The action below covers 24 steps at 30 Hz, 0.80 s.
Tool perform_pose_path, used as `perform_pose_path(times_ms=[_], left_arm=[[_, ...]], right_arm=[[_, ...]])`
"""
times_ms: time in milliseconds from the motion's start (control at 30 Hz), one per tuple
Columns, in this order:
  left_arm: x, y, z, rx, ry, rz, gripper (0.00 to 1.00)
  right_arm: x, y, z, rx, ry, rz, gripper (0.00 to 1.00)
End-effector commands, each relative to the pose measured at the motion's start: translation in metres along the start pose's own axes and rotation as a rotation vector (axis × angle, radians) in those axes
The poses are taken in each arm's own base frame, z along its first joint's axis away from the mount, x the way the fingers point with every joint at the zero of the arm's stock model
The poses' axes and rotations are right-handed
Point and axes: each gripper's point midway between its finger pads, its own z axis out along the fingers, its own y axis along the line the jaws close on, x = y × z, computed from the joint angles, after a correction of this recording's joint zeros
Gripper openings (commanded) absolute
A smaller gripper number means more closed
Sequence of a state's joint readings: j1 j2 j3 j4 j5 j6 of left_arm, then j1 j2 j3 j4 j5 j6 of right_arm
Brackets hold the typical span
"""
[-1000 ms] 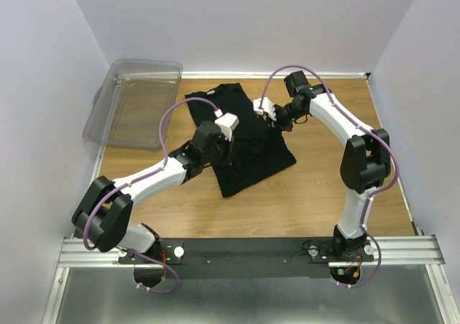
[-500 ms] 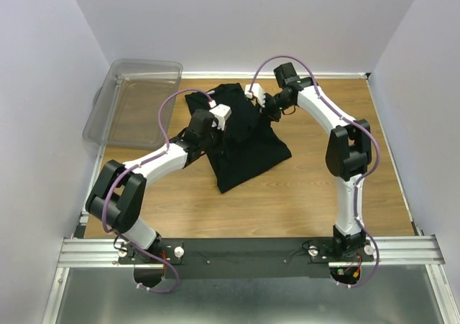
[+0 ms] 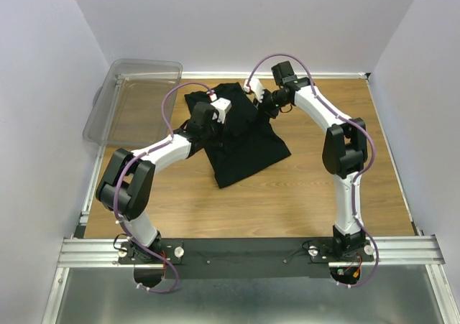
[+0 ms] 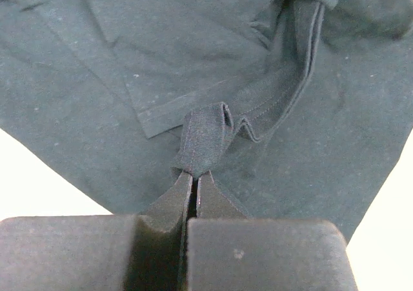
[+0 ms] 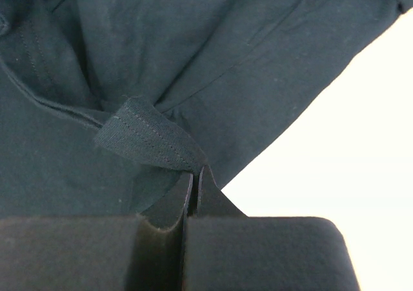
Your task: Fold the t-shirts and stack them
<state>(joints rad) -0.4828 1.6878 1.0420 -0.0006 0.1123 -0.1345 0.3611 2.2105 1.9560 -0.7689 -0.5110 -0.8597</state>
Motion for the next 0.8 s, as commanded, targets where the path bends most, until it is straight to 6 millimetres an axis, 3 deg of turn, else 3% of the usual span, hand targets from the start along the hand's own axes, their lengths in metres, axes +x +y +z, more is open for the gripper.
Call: perform_pose_path(times_ms=[0,533,767], left_arm=[[-0.017,0.018,-0.002,-0.068,-0.040,0.014,0.00],[-0.034,0.048,-0.001,-0.141,-0.076,0.025,0.00],[-0.034,0.062,0.014,-0.162,-0.063,0.019,0.00]], right_arm=[[-0.013,-0.022,0.006,0.083,-0.024,0.035,0.00],[-0.029,-0.046,0.025,0.127,-0.087,0.136,0.01],[-0.029,-0.058,0.034,0.171,-0.091,0.171,0.01]])
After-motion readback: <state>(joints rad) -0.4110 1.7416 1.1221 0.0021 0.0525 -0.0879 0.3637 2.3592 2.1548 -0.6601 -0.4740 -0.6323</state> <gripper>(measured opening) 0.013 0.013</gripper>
